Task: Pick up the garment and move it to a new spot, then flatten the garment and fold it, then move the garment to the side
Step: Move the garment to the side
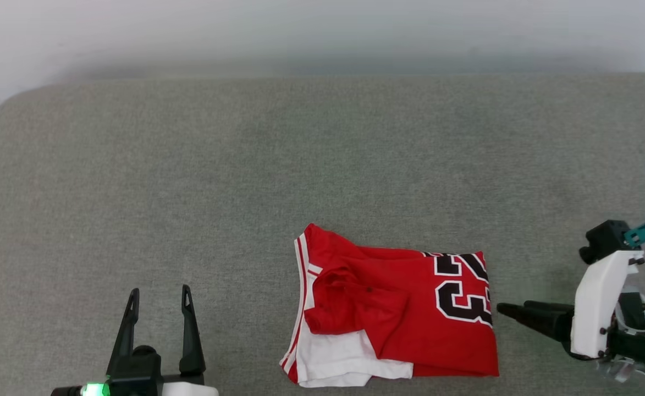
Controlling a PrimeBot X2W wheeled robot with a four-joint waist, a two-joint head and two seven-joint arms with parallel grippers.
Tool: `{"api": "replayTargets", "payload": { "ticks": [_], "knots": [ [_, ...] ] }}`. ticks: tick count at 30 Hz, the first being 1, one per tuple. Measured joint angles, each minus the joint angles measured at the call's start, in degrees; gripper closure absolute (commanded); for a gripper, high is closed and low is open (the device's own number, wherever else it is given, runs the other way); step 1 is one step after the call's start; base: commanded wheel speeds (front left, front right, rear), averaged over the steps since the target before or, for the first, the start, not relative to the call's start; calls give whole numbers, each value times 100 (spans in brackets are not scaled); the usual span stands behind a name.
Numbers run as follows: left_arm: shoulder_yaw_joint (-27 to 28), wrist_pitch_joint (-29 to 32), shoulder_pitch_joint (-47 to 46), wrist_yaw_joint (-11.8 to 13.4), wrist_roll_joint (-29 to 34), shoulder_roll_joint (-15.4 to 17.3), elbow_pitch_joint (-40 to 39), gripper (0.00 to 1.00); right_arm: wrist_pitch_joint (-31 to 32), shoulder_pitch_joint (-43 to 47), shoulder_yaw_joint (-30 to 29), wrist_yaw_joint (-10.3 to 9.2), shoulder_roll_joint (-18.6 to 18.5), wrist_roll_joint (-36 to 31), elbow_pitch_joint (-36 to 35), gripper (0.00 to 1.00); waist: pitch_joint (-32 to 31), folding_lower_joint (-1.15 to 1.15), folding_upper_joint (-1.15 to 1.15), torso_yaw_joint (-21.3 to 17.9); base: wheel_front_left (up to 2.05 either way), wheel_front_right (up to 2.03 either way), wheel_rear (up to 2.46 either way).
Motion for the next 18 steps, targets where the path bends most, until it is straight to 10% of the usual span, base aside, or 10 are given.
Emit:
{"api": "replayTargets", "payload": {
  "ticks": [17,18],
  "knots": [
    [-121,0,-547,-148,16,-33,105,0,-59,-775,798,10,438,-60,831,0,732,-1,0,459,0,0,0],
    [-118,0,-547,-147,15,-34,109,0,-70,-800,853,11,408,-85,831,54,749,0,0,476,0,0,0]
  ]
}}
